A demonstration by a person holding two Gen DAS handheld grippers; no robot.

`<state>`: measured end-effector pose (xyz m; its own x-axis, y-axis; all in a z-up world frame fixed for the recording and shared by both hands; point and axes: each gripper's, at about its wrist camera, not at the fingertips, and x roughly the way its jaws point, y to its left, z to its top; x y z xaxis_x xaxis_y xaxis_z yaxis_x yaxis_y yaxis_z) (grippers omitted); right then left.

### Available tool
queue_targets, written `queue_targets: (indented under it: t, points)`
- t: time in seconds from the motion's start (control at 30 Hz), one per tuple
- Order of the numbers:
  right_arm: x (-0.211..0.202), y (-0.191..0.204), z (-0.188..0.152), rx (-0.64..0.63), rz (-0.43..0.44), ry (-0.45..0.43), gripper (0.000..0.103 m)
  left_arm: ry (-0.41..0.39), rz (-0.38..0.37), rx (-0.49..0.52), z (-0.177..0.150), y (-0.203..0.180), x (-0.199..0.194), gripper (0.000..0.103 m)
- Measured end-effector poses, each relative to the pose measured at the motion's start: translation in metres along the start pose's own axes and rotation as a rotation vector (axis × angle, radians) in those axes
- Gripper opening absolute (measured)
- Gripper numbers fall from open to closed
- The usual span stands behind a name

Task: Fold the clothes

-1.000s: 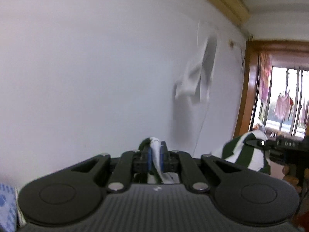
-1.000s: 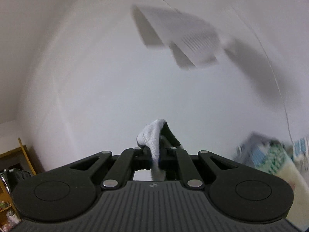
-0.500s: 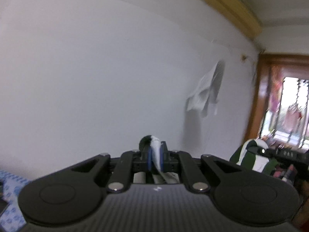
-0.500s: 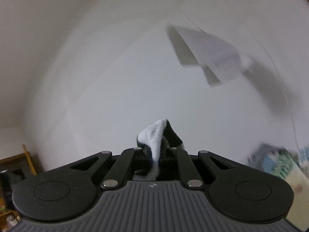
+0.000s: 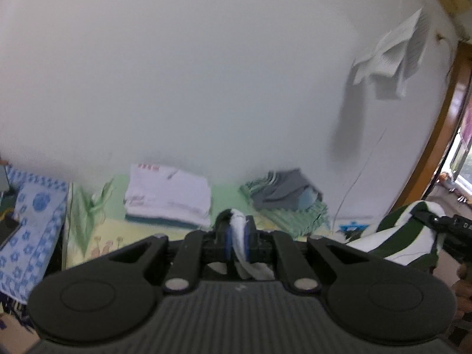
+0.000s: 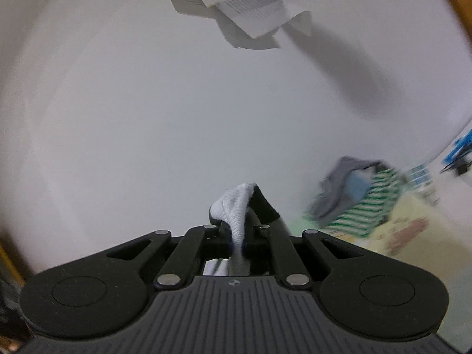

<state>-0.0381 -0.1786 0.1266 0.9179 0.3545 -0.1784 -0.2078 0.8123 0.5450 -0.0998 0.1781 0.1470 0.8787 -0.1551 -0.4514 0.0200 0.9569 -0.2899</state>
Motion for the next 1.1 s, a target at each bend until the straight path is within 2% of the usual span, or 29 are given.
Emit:
queue_targets:
  t: [0.17, 0.37, 0.5, 0.6, 0.8, 1.1]
  points:
    - [0.02, -0.011, -0.021, -0.072, -0.088, 0.043, 0.006, 0.06, 0.018, -0.005, -0.015, 0.011, 0.031, 0.005]
    - [0.053, -0.042, -0.044, -0.033, -0.19, 0.105, 0.006, 0.132, 0.065, -0.008, -0.028, 0.013, 0.079, 0.006]
    - [0.072, -0.065, -0.054, 0.023, -0.167, 0.162, 0.006, 0.172, 0.11, -0.024, -0.038, 0.014, 0.104, 0.006]
    - [0.089, -0.077, -0.054, 0.04, -0.164, 0.191, 0.006, 0.165, 0.148, -0.035, -0.037, 0.013, 0.118, 0.006]
    - [0.124, -0.091, -0.056, -0.029, -0.167, 0.212, 0.006, 0.116, 0.215, -0.063, -0.032, 0.009, 0.145, 0.006]
    - [0.164, -0.108, -0.061, -0.102, -0.169, 0.264, 0.006, 0.15, 0.309, -0.018, -0.035, -0.004, 0.191, 0.006]
